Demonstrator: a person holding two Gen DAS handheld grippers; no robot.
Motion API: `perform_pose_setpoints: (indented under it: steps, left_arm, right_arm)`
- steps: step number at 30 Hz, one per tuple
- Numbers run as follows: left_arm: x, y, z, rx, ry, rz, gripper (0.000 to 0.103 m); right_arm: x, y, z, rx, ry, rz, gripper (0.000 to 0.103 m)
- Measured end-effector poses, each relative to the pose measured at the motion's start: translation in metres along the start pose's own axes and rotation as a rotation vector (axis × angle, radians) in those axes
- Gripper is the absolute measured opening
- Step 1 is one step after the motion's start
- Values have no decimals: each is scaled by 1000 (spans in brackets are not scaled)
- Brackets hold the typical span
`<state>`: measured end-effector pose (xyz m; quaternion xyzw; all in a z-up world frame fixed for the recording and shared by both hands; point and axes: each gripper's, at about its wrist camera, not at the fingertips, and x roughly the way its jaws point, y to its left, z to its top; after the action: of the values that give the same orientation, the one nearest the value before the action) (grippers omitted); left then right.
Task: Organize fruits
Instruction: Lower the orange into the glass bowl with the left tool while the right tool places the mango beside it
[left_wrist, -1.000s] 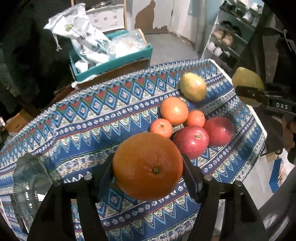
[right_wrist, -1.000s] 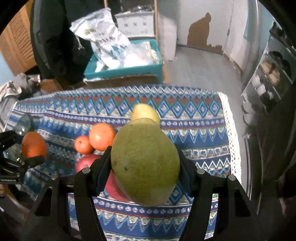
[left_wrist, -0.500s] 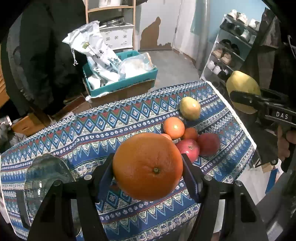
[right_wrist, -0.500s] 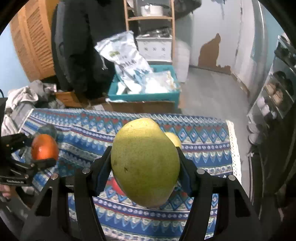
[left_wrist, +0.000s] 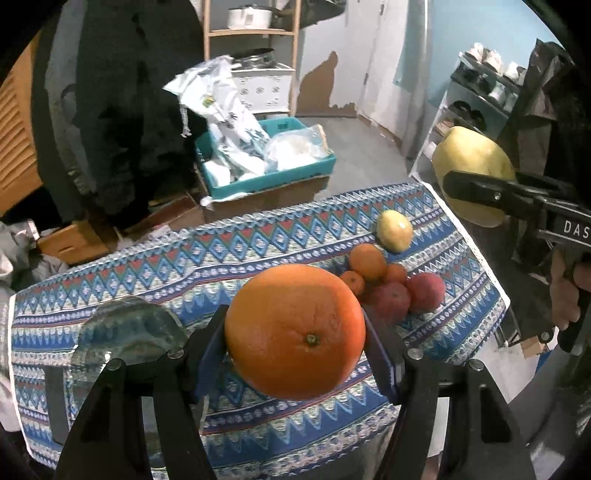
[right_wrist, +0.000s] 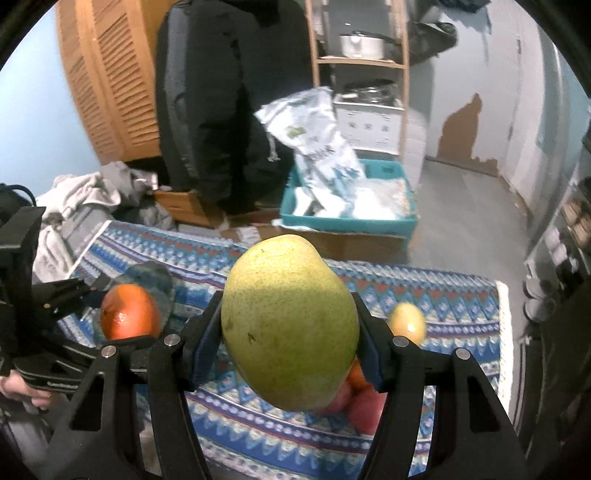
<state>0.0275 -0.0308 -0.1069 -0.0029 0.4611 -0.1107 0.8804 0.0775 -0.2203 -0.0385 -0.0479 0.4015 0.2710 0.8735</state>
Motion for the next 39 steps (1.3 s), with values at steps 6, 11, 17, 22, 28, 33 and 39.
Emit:
perform_pose_setpoints:
  steps: [6,11,17,22,28,33,39]
  left_arm:
    - [-10,33,-8,-57,-6,17,70]
    - [-13,59,-16,-100,-4,35,70]
    - [-15,90,-29,-149,0,67,70]
    - [-14,120,-42,-212,15,93,70]
    - [-11,154,-59,-287,35,138,70]
    - [-6,178,-71,-330,49,174,70]
    - [7,202,-90,-386,105,185,70]
  right_arm:
    - [21,36,10,-29,20,58,64]
    - [43,65,16,-54,47,99,64]
    - [73,101,24,-87,85,136,64]
    - [103,133,27,-121,125,179,64]
    - [147,164,26,-134,203,235,64]
    - [179,182,21,-153,256,247,64]
    - [210,199,8,-152,335,259,64]
